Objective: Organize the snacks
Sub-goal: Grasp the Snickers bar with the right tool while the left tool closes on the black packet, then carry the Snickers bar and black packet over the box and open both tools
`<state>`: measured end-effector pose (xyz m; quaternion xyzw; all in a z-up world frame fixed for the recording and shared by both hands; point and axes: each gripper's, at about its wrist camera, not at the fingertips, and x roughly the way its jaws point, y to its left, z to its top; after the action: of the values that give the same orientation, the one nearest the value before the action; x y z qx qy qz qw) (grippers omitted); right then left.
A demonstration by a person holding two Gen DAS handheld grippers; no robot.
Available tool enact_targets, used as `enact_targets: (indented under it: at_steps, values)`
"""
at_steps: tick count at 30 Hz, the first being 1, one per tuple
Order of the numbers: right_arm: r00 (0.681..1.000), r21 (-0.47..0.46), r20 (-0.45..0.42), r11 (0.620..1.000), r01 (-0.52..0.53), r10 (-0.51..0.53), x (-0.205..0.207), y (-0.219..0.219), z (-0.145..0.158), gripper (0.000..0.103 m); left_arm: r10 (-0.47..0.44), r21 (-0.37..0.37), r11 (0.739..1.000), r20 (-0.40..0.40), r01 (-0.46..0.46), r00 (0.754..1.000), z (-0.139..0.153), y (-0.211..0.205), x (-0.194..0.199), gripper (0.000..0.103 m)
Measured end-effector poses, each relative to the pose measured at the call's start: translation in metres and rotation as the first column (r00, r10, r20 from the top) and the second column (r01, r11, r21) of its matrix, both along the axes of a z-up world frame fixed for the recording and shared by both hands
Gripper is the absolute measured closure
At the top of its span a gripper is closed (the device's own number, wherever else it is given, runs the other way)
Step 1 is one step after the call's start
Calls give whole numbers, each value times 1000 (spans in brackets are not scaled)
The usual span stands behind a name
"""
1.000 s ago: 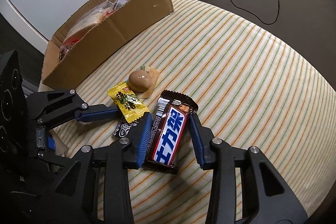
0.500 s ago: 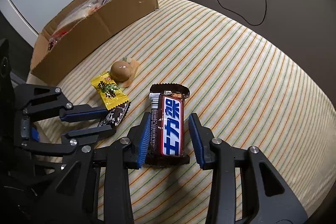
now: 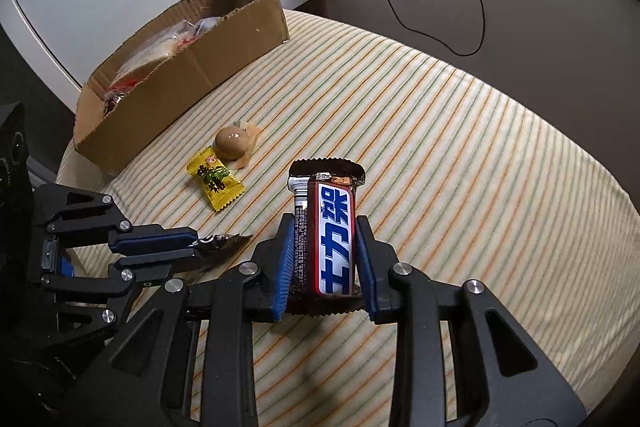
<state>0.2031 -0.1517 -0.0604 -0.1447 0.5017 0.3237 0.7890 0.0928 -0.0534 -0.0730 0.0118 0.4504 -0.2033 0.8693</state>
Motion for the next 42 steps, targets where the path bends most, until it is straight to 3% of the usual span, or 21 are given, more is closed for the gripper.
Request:
enact_targets:
  at_steps: [5, 9, 11, 13, 16, 24, 30, 42]
  values:
    - [1000, 6, -8, 1000, -2, 2, -3, -1, -2, 73, -5, 39, 999, -6, 5, 1000, -6, -11, 7, 77]
    - [1000, 1, -4, 1000, 1, -1, -3, -3, -5, 73, -4, 31, 999, -5, 4, 1000, -7, -14, 13, 77]
    - [1000, 1, -3, 1000, 9, -9, -2, -5, -5, 73, 1, 17, 1000, -11, 0, 1000, -8, -14, 17, 67]
    - [1000, 7, -6, 1000, 17, -17, -1, -9, -5, 73, -4, 31, 1000, -9, 4, 1000, -10, -17, 19, 67]
    - [1000, 5, -2, 1000, 29, -29, 1, -13, -6, 73, 9, 57, 998, 3, -9, 1000, -10, -20, 20, 77]
    - [999, 17, 4, 999, 41, -41, -1, -15, -4, 73, 45, 37, 998, 22, -45, 999, -5, -16, 12, 78]
    - [999, 28, 30, 999, 31, -32, -5, -13, 10, 73, 73, 17, 997, 72, -75, 995, 14, 3, 4, 78]
    - [995, 62, 100, 998, -12, 5, -8, 22, 48, 73, 180, -2, 983, 183, -183, 967, 48, 51, -6, 78]
